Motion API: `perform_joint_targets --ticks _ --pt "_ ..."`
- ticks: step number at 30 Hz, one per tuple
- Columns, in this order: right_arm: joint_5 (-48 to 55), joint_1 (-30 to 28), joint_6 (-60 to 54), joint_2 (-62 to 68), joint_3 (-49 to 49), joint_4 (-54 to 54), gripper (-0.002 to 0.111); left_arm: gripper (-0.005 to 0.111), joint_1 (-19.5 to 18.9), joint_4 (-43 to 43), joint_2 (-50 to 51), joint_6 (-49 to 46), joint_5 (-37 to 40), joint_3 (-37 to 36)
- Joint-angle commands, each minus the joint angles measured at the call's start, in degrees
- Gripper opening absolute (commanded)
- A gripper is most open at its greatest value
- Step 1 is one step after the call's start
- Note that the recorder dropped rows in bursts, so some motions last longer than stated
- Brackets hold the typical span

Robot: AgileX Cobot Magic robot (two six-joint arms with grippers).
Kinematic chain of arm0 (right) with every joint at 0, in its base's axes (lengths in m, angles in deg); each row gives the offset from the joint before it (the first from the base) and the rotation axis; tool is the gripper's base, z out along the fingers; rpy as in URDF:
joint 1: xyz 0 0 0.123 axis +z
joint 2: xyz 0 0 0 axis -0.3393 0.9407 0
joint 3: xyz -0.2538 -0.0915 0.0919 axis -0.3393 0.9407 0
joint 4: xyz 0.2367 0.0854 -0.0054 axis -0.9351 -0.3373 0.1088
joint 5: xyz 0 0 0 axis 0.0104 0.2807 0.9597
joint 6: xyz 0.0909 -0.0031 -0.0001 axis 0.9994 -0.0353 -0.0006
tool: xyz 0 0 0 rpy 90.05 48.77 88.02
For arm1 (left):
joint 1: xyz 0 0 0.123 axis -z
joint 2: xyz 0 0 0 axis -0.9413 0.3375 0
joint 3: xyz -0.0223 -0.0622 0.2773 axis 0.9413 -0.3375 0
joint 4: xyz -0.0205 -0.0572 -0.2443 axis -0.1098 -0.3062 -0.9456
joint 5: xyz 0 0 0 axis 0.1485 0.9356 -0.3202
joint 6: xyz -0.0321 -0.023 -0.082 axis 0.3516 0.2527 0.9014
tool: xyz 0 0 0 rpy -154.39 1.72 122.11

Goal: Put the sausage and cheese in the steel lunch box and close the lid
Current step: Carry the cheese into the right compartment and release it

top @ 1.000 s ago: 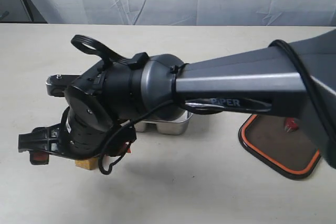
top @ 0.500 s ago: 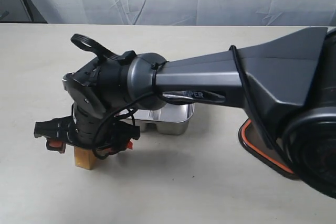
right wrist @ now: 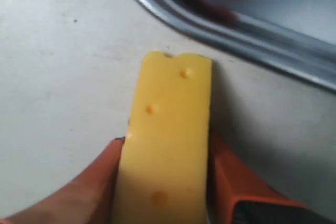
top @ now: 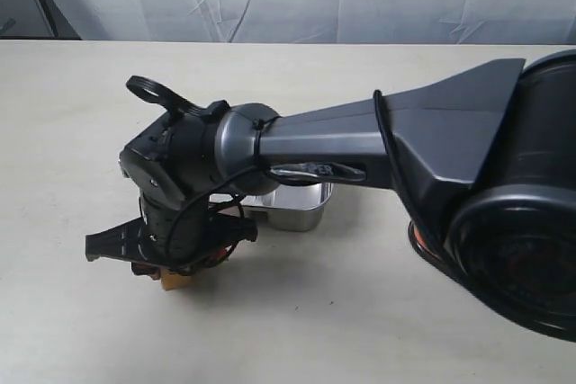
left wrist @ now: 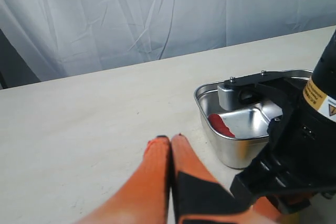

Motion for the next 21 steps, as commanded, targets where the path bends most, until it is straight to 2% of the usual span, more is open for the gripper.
perform_joint_targets --ticks 1,7,11,13,15,18,21 --pt "6.5 0.7 -8.3 -1.1 0.2 1.5 -0.001 0.0 0.4 0.1 -0.3 0.0 -0.2 -0.3" --pt "8.4 4.4 -11.1 -6.1 0.2 6.3 -0.001 0.0 0.4 0.1 -0.3 0.0 -0.2 -0.3" --pt "8.7 4.4 -10.9 -10.7 0.2 7.8 -0.001 0.0 0.4 0.1 -0.3 0.0 -0.2 -0.3" --pt "10.2 4.3 -8.1 -12.3 0.3 12.4 -0.001 0.0 0.4 0.1 -0.3 0.0 -0.2 -0.3" --pt "14.6 4.3 -1.8 -13.6 0.3 22.3 -0.001 0.0 0.4 0.1 -0.3 0.0 -0.2 -0.3" --pt "20.1 3.0 1.3 -14.3 0.3 30.3 -0.001 0.0 0.4 0.1 -0.3 0.0 -0.2 -0.3" --pt "18.8 -1.1 -3.0 -14.4 0.3 28.5 -0.001 0.0 0.4 0.1 -0.3 0.0 -0.2 -0.3"
